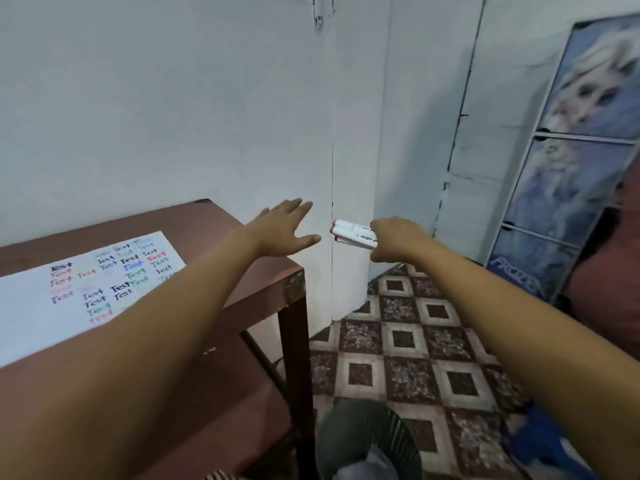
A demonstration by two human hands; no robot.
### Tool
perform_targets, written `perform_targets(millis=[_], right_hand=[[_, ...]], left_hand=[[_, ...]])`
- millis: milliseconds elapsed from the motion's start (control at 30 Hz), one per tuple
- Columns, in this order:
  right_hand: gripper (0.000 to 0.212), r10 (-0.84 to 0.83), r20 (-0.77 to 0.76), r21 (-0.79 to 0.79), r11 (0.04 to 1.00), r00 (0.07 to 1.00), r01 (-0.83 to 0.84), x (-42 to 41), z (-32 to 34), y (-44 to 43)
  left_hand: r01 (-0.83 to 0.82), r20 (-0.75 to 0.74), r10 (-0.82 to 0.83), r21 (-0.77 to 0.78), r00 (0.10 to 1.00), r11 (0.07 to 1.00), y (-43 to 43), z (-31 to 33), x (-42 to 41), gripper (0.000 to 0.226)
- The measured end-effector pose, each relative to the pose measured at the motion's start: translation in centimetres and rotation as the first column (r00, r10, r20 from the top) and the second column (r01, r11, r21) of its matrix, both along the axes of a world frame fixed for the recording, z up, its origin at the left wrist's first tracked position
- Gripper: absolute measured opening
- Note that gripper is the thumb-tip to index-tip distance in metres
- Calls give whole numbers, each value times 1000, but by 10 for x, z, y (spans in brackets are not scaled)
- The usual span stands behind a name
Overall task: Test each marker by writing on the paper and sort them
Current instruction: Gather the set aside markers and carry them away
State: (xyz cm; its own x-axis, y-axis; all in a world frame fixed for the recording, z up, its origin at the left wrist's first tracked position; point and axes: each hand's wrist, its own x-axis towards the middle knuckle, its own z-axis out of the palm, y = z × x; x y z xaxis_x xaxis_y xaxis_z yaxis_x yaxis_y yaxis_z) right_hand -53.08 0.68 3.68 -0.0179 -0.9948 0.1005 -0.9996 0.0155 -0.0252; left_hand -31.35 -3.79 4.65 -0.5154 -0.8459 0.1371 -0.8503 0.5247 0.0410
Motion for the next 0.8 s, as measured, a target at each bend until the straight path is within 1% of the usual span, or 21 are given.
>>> perform_targets(millis=[167, 267, 367, 533, 633, 733, 800], right_hand=[[31, -80, -40, 51, 995, 996, 82, -45, -20, 26], [33, -128, -43, 93, 987, 991, 132, -69, -37, 43], [33, -177, -46, 121, 976, 983, 181, -85, -58, 57], [29, -199, -32, 213, 956, 979, 202, -97, -115, 67], [30, -180, -8, 284, 943, 984, 175, -94, -154, 69], [32, -161, 3, 350, 925, 987, 150, -88, -194, 66], [32, -151, 14, 419, 899, 988, 132, -82, -223, 64]], left_hand=[[120, 61, -120, 8, 991, 993, 12, -11, -70, 80], [184, 100, -188, 45, 977, 982, 20, -31, -104, 83], [221, 106, -227, 69, 968, 973, 25, -58, -122, 84], [239, 95, -253, 139, 963, 961, 35, -120, -128, 84], [250, 86, -270, 194, 959, 949, 38, -161, -125, 85], [254, 107, -286, 244, 952, 936, 41, -199, -120, 87], [243, 108, -283, 285, 953, 927, 42, -224, -115, 88]])
